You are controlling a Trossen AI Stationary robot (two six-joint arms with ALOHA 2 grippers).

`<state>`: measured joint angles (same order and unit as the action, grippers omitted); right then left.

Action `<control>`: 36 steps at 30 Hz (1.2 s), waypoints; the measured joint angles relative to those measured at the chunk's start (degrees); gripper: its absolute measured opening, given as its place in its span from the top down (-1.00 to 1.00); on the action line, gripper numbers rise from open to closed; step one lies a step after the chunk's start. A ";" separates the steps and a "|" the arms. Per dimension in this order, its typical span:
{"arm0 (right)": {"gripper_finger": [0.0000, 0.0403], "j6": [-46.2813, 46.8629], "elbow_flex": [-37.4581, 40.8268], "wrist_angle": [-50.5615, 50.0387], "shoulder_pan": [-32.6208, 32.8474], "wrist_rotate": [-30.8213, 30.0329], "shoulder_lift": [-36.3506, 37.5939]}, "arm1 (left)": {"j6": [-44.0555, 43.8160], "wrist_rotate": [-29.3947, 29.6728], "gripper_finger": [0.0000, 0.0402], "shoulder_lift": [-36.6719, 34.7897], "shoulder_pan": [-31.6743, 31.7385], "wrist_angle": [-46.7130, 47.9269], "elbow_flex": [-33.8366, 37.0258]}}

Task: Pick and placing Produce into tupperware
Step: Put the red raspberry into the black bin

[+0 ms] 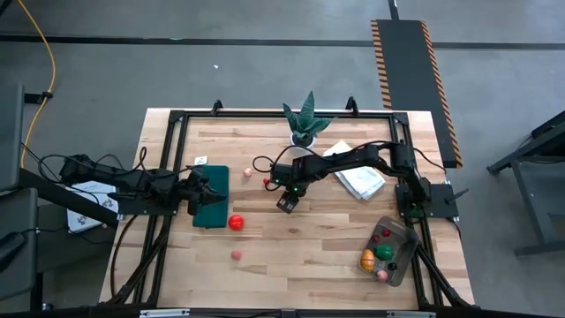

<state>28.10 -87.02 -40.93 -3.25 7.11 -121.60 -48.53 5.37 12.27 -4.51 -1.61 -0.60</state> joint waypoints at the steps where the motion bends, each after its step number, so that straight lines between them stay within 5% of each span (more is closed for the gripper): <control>1: 0.43 0.00 0.00 0.02 0.00 0.00 0.00 | -0.02 0.00 1.00 0.00 -0.02 0.00 0.00; 36: 0.44 -5.16 -17.04 -16.20 -1.60 0.09 0.09 | 0.67 -0.04 1.00 0.00 0.00 0.02 0.00</control>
<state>22.94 -104.06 -57.13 -4.84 7.20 -121.51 -47.87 5.32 12.27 -4.51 -1.58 -0.60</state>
